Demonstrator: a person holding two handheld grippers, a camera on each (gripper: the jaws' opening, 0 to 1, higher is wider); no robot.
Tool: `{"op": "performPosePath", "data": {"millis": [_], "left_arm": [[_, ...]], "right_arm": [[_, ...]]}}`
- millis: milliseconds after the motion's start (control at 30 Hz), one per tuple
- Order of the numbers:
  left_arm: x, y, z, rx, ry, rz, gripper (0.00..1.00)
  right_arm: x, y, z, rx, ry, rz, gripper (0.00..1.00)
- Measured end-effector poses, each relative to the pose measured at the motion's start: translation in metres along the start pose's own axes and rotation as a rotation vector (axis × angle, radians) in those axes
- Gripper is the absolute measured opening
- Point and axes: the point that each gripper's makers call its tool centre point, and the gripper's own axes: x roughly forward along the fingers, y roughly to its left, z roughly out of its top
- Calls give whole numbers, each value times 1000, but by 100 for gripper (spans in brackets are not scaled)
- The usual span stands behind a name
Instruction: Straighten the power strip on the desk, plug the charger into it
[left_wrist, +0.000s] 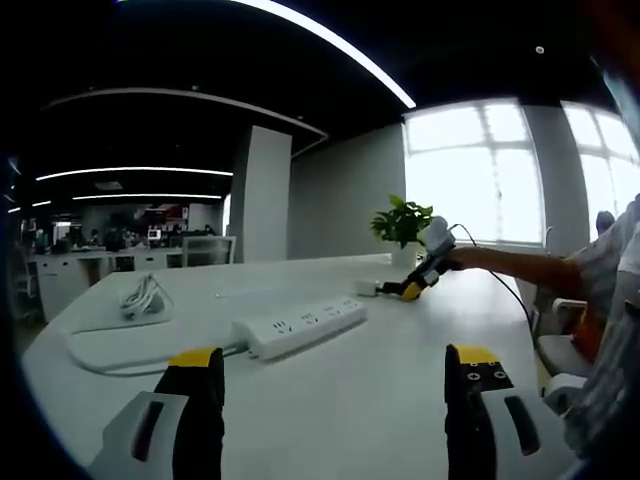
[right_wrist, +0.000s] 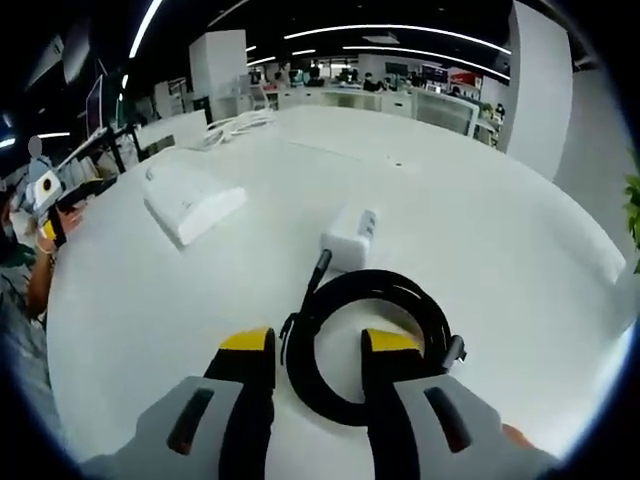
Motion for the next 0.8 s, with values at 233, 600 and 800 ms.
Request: {"op": "performPosePath", "data": {"millis": [233, 600, 800], "left_arm": [[3, 1, 0, 3, 4, -1, 93], [5, 1, -4, 2, 9, -12, 93], [5, 2, -9, -4, 16, -7, 93]], "right_arm": [[2, -2, 1, -16, 18, -3, 29], [5, -2, 2, -24, 38, -2, 23], [8, -2, 2, -35, 40, -2, 18]]}}
